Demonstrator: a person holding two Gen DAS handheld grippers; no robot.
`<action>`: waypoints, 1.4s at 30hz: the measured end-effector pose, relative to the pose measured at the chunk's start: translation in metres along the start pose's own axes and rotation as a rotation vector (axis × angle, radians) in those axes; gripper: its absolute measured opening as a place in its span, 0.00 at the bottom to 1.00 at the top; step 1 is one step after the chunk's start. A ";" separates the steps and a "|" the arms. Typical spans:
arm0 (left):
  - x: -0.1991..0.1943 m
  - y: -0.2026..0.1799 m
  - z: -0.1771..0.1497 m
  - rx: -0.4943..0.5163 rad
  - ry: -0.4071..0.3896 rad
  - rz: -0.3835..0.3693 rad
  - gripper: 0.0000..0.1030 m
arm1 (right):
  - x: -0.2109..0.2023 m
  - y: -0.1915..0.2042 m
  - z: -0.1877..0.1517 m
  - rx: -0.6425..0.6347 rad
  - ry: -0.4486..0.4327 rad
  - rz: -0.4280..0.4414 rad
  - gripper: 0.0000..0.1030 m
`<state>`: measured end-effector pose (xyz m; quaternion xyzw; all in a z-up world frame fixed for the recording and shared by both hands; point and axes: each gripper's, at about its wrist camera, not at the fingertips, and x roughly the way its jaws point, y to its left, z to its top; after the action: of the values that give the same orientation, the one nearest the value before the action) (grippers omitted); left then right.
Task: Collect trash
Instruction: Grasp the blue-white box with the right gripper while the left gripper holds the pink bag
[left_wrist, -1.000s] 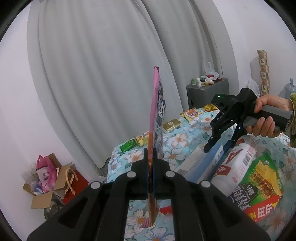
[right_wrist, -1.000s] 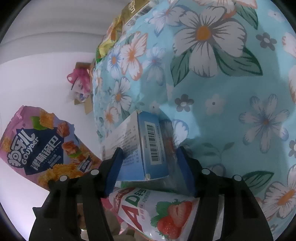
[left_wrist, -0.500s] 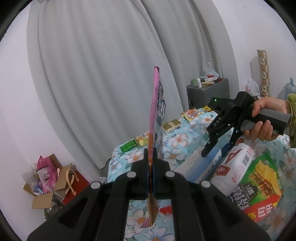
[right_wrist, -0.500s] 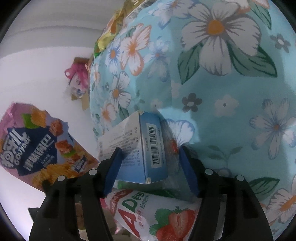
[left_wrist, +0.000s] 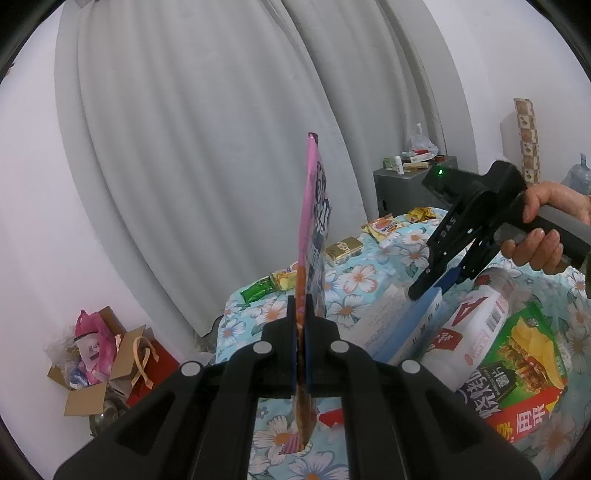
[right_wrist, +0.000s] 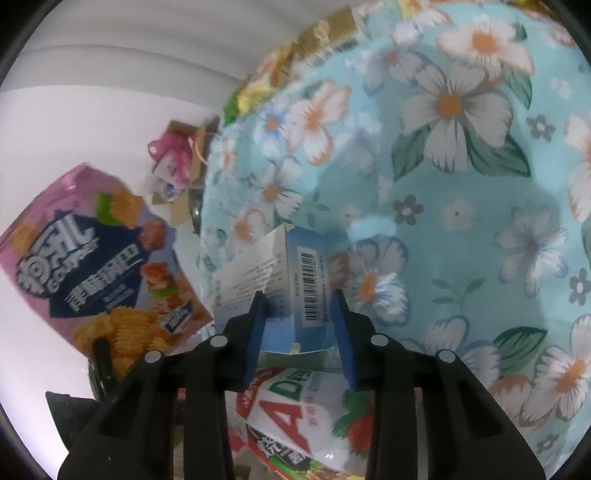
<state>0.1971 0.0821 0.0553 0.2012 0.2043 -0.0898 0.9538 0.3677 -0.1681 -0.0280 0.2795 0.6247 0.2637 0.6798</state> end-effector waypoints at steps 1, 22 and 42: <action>0.000 0.000 0.000 0.000 -0.001 0.000 0.03 | -0.004 0.001 -0.001 -0.007 -0.016 -0.008 0.31; -0.001 -0.001 -0.002 0.002 -0.004 -0.002 0.03 | -0.030 0.077 -0.038 -0.430 -0.277 -0.466 0.32; -0.002 0.002 -0.003 -0.003 -0.002 0.000 0.03 | -0.043 0.034 -0.011 -0.111 -0.306 -0.340 0.57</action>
<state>0.1950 0.0849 0.0540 0.1996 0.2033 -0.0897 0.9543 0.3526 -0.1737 0.0257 0.1693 0.5368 0.1338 0.8156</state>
